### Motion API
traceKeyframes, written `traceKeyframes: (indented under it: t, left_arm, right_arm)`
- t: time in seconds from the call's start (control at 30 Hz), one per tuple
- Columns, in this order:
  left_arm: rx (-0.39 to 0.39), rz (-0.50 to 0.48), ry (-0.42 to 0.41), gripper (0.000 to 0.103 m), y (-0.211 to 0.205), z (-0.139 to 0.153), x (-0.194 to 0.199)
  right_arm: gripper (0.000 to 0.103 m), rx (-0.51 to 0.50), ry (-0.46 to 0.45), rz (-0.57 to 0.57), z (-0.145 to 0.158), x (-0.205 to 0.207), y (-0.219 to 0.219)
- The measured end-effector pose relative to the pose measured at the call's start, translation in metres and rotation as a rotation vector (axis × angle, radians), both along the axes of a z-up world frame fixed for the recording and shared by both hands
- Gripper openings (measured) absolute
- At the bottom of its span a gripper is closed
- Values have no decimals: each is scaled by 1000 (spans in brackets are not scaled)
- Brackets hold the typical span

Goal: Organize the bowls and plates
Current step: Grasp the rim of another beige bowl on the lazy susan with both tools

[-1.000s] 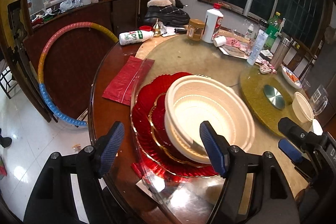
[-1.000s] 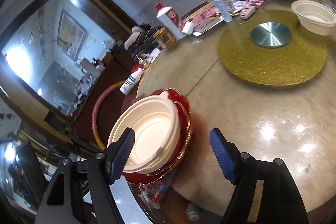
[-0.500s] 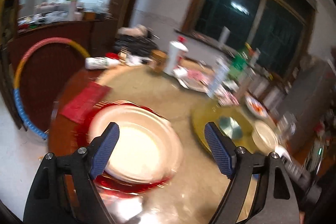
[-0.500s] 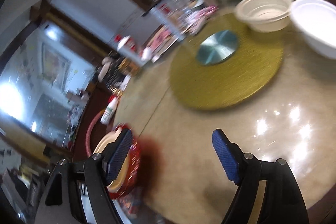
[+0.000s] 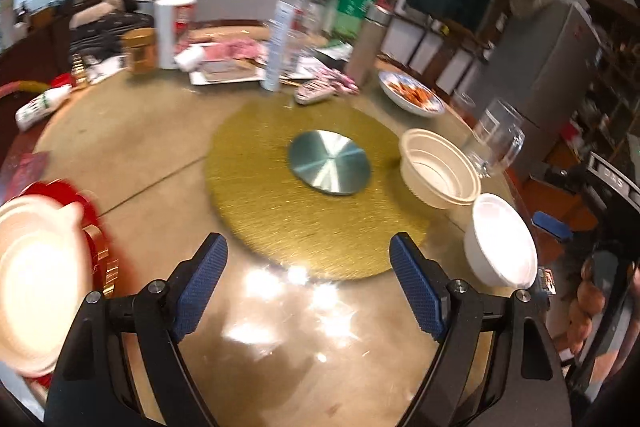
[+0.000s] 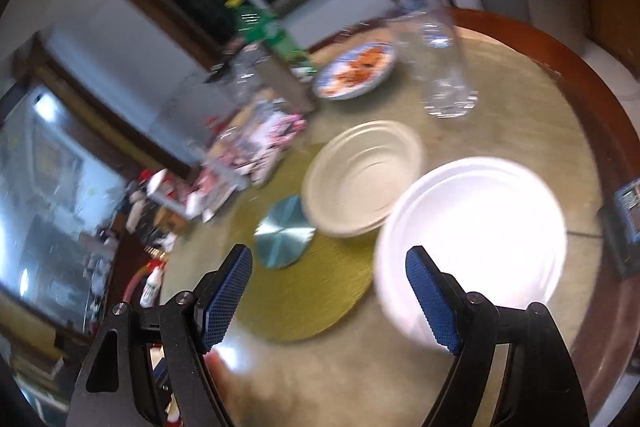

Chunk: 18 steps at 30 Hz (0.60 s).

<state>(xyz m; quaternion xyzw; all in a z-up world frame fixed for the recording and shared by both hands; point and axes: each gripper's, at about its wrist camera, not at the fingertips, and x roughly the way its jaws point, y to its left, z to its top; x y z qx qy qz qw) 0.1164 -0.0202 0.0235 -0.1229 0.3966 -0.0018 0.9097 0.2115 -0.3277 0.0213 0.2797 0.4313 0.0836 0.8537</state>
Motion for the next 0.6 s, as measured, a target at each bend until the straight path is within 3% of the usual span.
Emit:
traceKeyframes:
  t: [0.13,0.23,0.33,0.4,0.53,0.6]
  left_arm:
    - [7,-50,51,84,-30,-3,37]
    - [-33,-65,85,84,-46,-8,65]
    - [-12,-67,96,84,-64,-15,92]
    - [-21,-64,113,84,-73,-23,111]
    - [-26,-49,152,84,-84,-37,139]
    - [-15,-46,178,84,-91,-46,151]
  right_arm:
    - [81,-58,95,22,-16,40,-12]
    - [79,-120,119,35,-23,61,-12]
    - [76,-166,134,31,-25,84,-11]
    - [72,-197,153,37,-29,99,-10]
    - [52,-258,224,54,-48,126,-6]
    - [48,-279,260,57,-61,137,-3]
